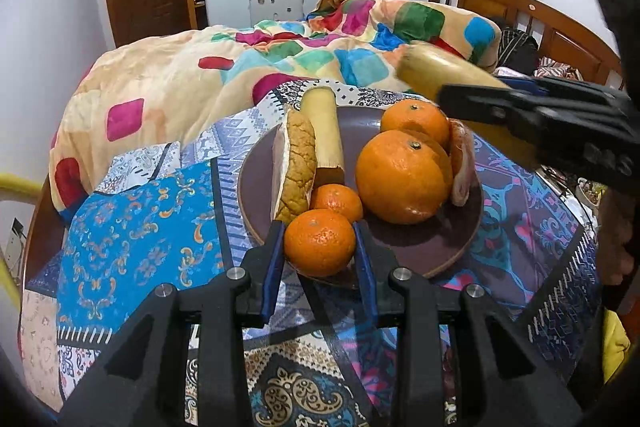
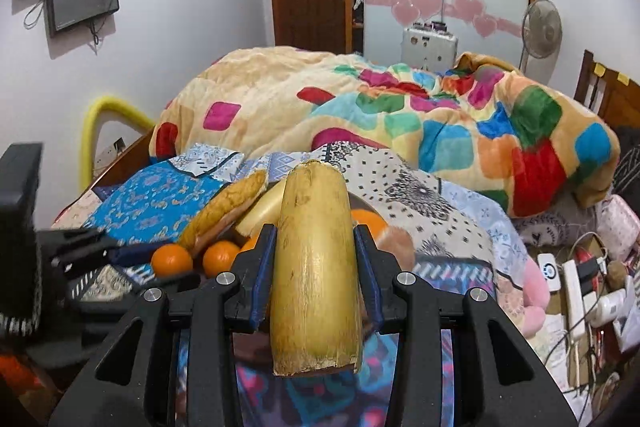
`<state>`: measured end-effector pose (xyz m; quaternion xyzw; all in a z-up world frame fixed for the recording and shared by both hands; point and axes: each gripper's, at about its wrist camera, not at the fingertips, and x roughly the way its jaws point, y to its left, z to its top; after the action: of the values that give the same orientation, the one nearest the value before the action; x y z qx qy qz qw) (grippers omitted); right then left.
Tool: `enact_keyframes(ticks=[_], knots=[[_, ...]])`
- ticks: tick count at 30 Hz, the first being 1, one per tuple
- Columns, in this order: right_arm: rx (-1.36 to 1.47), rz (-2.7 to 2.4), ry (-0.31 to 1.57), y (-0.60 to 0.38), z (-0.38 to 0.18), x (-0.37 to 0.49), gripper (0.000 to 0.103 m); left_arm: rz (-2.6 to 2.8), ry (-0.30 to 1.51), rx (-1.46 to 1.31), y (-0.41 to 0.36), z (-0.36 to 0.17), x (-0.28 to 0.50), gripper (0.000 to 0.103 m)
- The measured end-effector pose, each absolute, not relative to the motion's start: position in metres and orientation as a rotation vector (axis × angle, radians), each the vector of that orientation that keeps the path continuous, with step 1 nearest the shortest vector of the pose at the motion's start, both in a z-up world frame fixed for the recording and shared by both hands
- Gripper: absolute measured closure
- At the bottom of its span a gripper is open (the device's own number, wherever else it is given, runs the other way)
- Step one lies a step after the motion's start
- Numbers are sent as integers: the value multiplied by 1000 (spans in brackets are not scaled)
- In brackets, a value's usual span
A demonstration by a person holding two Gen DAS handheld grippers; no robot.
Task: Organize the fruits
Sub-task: 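Carry the mandarin and yellow cylinder onto the plate and open both grippers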
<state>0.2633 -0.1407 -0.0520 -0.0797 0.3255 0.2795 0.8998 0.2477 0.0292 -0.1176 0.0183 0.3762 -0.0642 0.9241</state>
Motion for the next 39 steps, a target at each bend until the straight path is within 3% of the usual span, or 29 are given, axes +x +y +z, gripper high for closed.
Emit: enact_keyframes(ticks=[7, 11, 18, 39], knots=[[-196, 581, 725, -122, -63, 282, 68, -129, 762, 45, 29, -122, 250, 68], [-188, 584, 742, -120, -68, 288, 68, -125, 761, 43, 30, -125, 248, 51], [-184, 578, 737, -124, -70, 285, 54, -128, 766, 8, 35, -126, 248, 50], [-203, 577, 644, -151, -39, 220, 52, -99, 706, 30, 26, -94, 206, 50]])
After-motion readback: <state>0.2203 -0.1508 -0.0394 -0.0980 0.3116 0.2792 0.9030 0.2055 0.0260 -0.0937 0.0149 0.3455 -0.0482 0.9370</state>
